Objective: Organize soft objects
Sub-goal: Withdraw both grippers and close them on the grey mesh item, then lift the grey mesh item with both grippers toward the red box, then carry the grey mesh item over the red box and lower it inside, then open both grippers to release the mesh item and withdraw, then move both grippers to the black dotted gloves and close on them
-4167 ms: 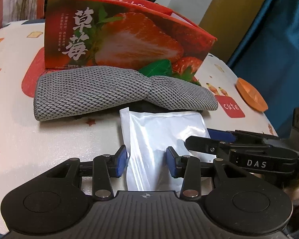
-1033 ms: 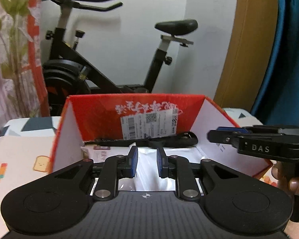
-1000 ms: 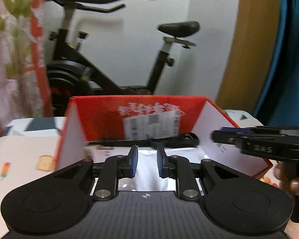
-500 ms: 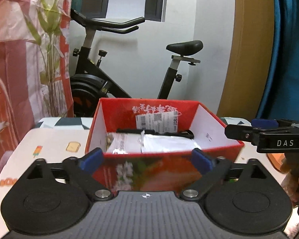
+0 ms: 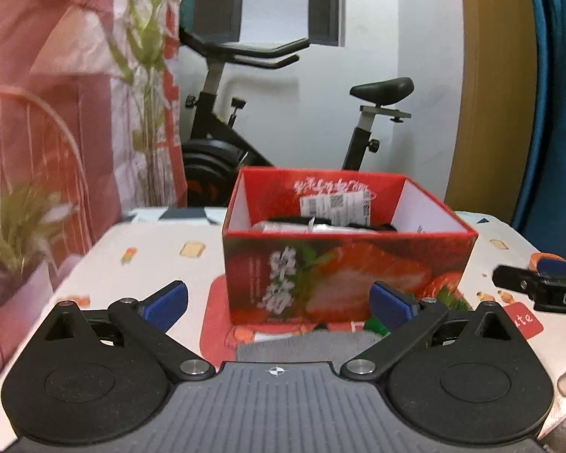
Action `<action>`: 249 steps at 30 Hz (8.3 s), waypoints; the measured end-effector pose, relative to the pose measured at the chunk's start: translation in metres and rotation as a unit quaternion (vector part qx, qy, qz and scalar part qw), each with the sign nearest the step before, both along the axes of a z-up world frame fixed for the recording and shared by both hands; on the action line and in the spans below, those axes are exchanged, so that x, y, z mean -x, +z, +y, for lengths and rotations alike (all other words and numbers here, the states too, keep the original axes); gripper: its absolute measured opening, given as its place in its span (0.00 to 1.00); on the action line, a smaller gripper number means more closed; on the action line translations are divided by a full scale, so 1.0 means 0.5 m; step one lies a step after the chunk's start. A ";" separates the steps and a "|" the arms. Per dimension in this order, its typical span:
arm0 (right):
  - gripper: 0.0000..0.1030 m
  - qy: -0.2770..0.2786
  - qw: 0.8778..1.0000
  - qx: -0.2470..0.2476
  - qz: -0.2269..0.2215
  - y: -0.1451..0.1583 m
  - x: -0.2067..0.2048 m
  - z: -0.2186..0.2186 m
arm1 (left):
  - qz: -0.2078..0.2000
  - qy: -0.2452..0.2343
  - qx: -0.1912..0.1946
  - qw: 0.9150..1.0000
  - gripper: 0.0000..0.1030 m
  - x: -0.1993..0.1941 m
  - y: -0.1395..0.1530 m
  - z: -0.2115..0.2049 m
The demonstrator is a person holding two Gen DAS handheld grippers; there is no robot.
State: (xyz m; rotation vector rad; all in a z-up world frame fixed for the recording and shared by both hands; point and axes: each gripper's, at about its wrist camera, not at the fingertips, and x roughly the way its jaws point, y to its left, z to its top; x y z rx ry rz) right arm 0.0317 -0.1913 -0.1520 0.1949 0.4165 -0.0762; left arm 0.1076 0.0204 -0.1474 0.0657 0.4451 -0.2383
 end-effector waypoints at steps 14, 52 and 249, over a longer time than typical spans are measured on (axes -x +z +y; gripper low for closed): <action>0.85 0.003 1.000 -0.023 0.010 -0.135 0.004 -0.037 | 0.056 0.026 0.026 0.998 1.00 -0.013 -0.113 0.035; 0.16 0.070 0.993 -0.037 0.084 -0.195 -0.064 -0.020 | 0.139 0.062 0.086 0.985 0.88 -0.087 -0.177 0.071; 0.99 0.100 0.988 0.014 0.114 -0.163 -0.022 0.092 | 0.138 0.027 -0.005 0.990 1.00 -0.024 -0.164 0.009</action>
